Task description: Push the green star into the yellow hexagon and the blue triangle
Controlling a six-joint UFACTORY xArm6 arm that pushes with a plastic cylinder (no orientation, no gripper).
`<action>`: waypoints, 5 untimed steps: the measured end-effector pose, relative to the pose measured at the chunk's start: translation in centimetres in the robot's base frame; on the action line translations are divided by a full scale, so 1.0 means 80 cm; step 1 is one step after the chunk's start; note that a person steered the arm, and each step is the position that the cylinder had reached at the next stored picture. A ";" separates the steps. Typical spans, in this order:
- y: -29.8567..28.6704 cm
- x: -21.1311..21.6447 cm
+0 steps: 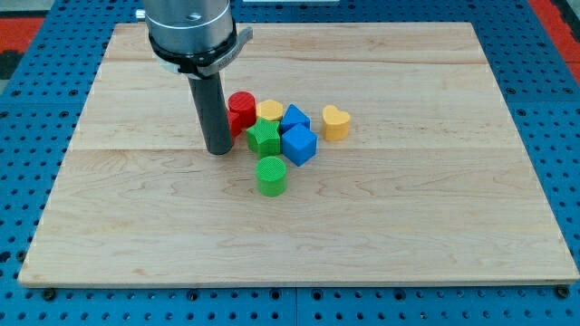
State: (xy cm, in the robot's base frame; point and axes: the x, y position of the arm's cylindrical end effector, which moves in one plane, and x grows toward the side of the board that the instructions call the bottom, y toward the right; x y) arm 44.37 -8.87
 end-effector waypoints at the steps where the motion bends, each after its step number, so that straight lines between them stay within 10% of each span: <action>1: 0.041 0.012; 5: 0.045 -0.020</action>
State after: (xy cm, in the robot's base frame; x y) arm 42.73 -5.27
